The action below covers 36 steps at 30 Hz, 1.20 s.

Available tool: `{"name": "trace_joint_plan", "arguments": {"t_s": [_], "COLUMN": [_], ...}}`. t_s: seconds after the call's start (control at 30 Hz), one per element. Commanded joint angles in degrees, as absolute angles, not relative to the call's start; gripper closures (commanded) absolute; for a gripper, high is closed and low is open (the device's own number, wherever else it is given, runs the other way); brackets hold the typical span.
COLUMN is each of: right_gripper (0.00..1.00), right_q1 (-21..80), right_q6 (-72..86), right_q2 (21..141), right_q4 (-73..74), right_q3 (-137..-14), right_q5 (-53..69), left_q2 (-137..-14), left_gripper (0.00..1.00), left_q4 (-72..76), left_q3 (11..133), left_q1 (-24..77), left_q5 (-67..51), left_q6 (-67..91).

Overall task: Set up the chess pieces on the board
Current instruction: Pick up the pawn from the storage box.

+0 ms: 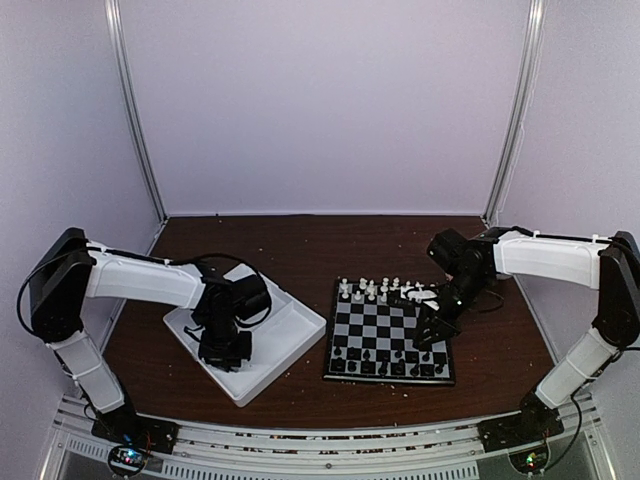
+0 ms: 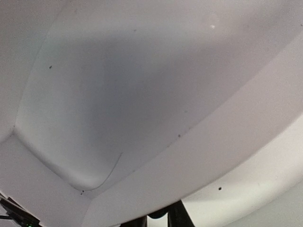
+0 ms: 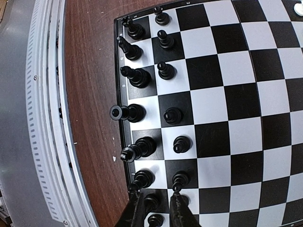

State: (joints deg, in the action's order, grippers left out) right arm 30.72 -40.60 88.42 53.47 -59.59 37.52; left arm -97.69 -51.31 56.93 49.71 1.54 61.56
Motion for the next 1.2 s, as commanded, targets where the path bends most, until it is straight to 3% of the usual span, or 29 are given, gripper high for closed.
{"name": "trace_joint_plan", "arguments": {"t_s": [0.0, 0.27, 1.17], "right_gripper": [0.79, 0.79, 0.79], "right_q1": [30.3, 30.3, 30.3], "right_q6": [-40.9, -40.8, -41.4], "right_q2": [88.5, 88.2, 89.0], "right_q4": [54.6, 54.6, 55.6], "right_q3": [-59.8, -59.9, -60.3], "right_q5": [38.5, 38.4, 39.3], "left_q2": [-103.5, -102.7, -101.9], "left_gripper": [0.86, 0.67, 0.77], "left_q4": [-53.2, -55.5, -46.4], "left_q3": [59.8, 58.2, 56.9], "left_q1": [51.7, 52.0, 49.7], "left_q5": [5.7, 7.3, 10.2], "left_q6": [53.1, 61.5, 67.9]}}
